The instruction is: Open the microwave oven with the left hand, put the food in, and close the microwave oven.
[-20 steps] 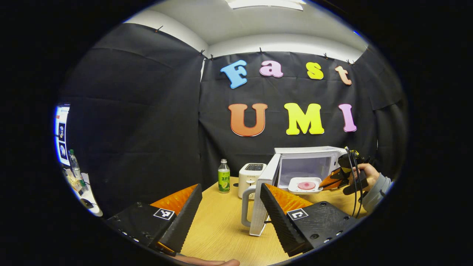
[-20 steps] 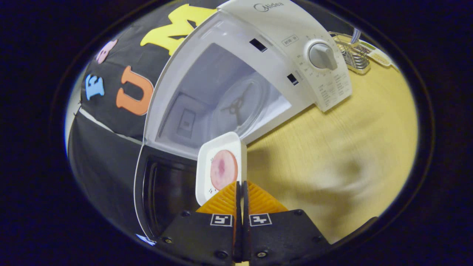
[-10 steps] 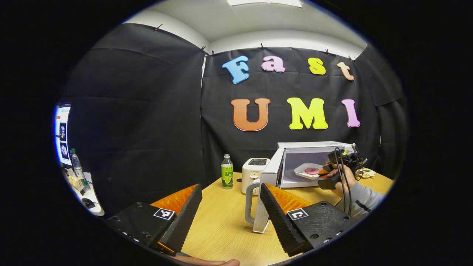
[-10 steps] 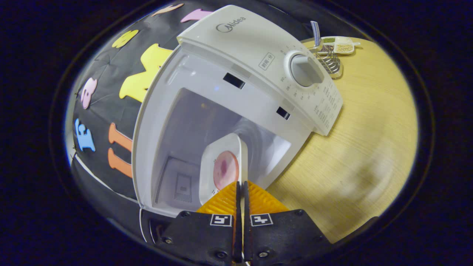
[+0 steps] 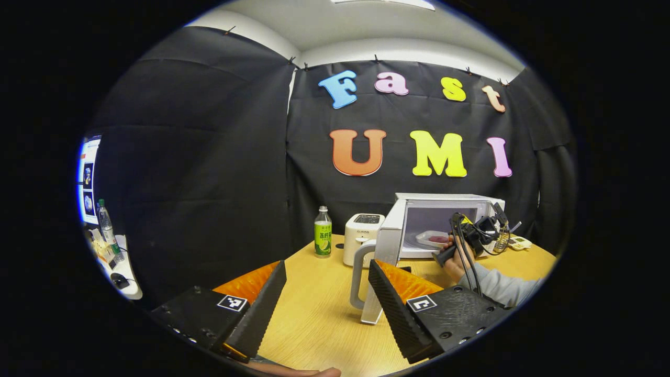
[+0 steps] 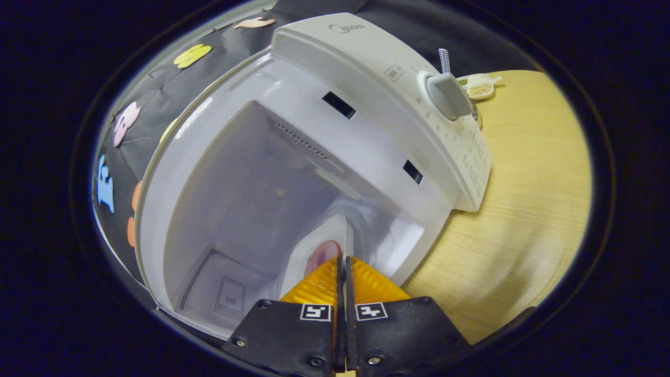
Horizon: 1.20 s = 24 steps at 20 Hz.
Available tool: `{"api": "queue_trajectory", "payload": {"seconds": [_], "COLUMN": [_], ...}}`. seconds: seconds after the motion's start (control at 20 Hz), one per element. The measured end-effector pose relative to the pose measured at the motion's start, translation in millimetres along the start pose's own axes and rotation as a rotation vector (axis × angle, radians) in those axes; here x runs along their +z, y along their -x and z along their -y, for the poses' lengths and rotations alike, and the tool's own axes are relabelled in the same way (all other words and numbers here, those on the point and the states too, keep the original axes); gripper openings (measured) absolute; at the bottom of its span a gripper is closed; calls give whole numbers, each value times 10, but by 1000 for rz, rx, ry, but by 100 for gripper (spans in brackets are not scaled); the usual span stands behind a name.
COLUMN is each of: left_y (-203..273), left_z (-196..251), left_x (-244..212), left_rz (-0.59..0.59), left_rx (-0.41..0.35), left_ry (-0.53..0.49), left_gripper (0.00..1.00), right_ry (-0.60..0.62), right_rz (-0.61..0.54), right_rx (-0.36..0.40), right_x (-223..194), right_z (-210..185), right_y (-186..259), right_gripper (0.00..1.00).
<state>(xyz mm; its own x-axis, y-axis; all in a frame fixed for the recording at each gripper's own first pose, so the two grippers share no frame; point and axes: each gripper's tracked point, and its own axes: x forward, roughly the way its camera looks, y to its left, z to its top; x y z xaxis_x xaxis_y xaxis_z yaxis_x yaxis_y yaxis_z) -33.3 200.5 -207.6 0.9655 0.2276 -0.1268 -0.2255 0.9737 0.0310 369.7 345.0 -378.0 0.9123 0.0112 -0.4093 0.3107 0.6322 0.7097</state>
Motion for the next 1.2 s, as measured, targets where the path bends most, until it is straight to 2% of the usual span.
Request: {"api": "queue_trajectory", "payload": {"seconds": [0.05, 0.1, 0.15, 0.35, 0.4, 0.5, 0.7, 0.75, 0.8, 0.85, 0.95, 1.0, 1.05, 1.1, 1.15, 1.2], "left_y": [-15, -24, -32, -91, -113, -159, -188, -197, -212, -220, -261, -271, -282, -297, -295, -312], "left_z": [-4, -12, -28, -82, -101, -142, -197, -214, -240, -269, -315, -328, -304, -327, -362, -386], "left_x": [-25, -49, -69, -161, -169, -191, -200, -211, -208, -217, -239, -248, -245, -246, -202, -167], "left_rz": [-7, -9, -13, -18, -11, -7, 12, 14, 17, 21, 10, 4, -1, -4, 5, 14], "left_rx": [3, 8, 12, 21, 22, 19, -4, -9, -10, -12, -10, -7, 6, 15, 31, 38], "left_ry": [-2, -5, -9, -7, 1, 32, 121, 140, 155, 165, 168, 155, 131, 108, 90, 82], "left_gripper": [95, 89, 95, 95, 95, 95, 94, 94, 94, 94, 94, 93, 77, 92, 100, 71], "right_ry": [32, 67, 110, 273, 309, 386, 657, 689, 717, 738, 787, 825, 856, 879, 896, 910], "right_rz": [5, 23, 46, 96, 107, 146, 142, 137, 136, 136, 135, 145, 157, 169, 177, 187], "right_rx": [11, 24, 28, 10, 31, 104, 188, 202, 207, 223, 285, 317, 347, 382, 418, 446], "right_x": [-54, -71, -58, 24, 73, 193, 201, 212, 250, 296, 362, 427, 491, 552, 609, 682], "right_z": [-39, -79, -89, -69, -107, -294, -410, -415, -385, -366, -402, -410, -408, -402, -389, -357], "right_y": [-50, -97, -94, -74, -56, -3, 125, 192, 273, 398, 689, 856, 1028, 1219, 1415, 1610], "right_gripper": [4, 4, 5, 5, 5, 12, 62, 83, 82, 96, 97, 92, 91, 97, 97, 97]}}
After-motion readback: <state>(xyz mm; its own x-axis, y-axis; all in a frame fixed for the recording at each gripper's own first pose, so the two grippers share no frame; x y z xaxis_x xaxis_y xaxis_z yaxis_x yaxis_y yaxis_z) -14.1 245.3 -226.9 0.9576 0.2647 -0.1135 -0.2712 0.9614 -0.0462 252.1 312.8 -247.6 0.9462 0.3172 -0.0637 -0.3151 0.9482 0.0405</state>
